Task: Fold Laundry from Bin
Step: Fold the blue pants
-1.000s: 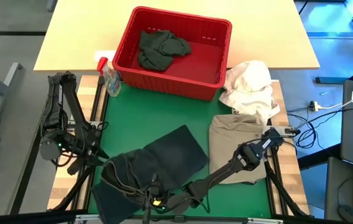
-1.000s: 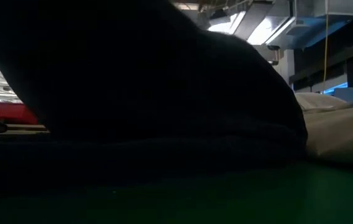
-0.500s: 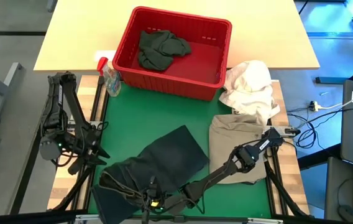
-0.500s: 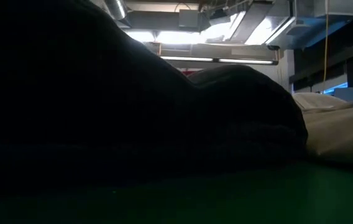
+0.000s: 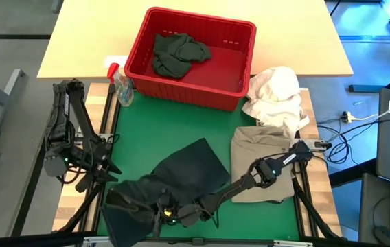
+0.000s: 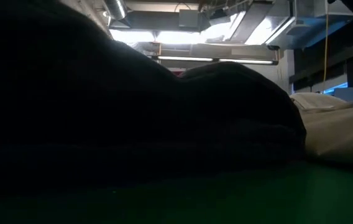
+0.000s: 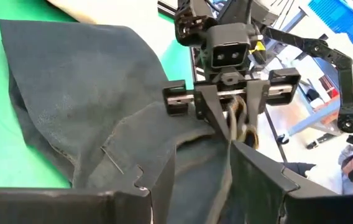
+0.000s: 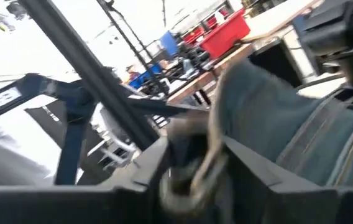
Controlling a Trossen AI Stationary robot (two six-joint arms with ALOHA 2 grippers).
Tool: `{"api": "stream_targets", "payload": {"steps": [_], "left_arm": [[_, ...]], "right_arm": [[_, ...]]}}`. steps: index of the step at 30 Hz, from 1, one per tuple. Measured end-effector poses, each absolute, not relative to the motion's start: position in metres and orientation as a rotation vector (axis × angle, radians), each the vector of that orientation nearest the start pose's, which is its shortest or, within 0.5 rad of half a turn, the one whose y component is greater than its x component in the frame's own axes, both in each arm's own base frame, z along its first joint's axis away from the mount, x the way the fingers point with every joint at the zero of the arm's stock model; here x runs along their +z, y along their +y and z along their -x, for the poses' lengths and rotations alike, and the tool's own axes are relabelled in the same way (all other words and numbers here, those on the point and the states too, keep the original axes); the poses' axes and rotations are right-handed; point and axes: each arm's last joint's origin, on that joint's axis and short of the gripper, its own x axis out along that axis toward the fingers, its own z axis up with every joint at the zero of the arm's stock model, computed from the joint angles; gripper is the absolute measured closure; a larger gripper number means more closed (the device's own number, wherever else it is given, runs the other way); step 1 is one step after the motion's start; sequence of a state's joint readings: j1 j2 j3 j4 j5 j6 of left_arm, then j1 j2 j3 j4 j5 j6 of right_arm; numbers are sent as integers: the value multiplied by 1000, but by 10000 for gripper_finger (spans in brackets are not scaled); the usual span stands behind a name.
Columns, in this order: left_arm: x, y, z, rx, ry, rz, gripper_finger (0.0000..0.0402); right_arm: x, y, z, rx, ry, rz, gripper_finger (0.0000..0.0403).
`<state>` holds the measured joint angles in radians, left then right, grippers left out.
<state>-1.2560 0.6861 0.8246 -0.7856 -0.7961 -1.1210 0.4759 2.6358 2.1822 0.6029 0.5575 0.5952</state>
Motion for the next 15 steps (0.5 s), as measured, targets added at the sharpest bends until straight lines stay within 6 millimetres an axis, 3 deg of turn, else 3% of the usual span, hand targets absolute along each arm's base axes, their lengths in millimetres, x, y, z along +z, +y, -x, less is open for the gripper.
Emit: {"api": "stream_targets", "payload": {"steps": [8,15], "left_arm": [[311,-108,-57,-193,516,525,255],[311,-113,-60,-170,487,526,255]], "right_arm": [[191,259,-530,31,-127,-614,179],[193,259,-529,29,-21,-448,162]]}}
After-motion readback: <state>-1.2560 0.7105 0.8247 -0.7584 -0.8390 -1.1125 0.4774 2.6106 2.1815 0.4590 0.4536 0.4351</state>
